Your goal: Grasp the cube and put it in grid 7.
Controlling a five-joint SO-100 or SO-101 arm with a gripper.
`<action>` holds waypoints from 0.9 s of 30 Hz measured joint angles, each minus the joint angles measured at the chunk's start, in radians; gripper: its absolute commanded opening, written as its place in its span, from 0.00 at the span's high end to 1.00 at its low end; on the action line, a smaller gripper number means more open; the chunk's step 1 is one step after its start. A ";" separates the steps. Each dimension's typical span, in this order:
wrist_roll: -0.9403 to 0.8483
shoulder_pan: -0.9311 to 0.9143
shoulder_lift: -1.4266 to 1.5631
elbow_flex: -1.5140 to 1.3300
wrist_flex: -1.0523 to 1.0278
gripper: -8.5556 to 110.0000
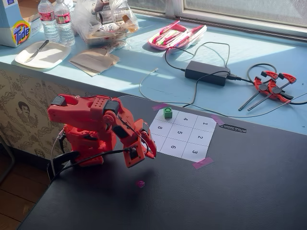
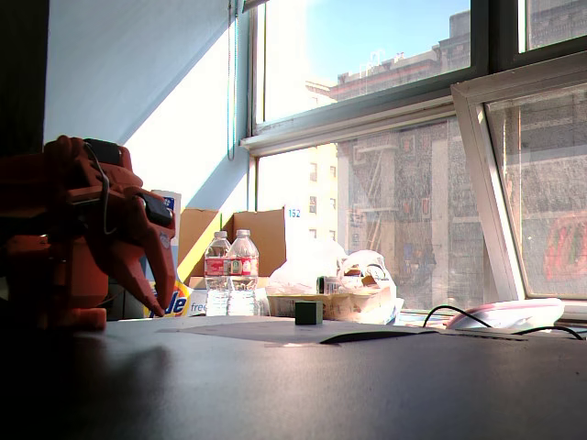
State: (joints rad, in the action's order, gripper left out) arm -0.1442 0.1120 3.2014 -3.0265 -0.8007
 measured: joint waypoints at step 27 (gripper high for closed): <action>0.005 0.006 0.097 -0.032 0.026 0.93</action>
State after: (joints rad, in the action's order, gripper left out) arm -0.1396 0.1181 3.2981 -3.0588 -0.7747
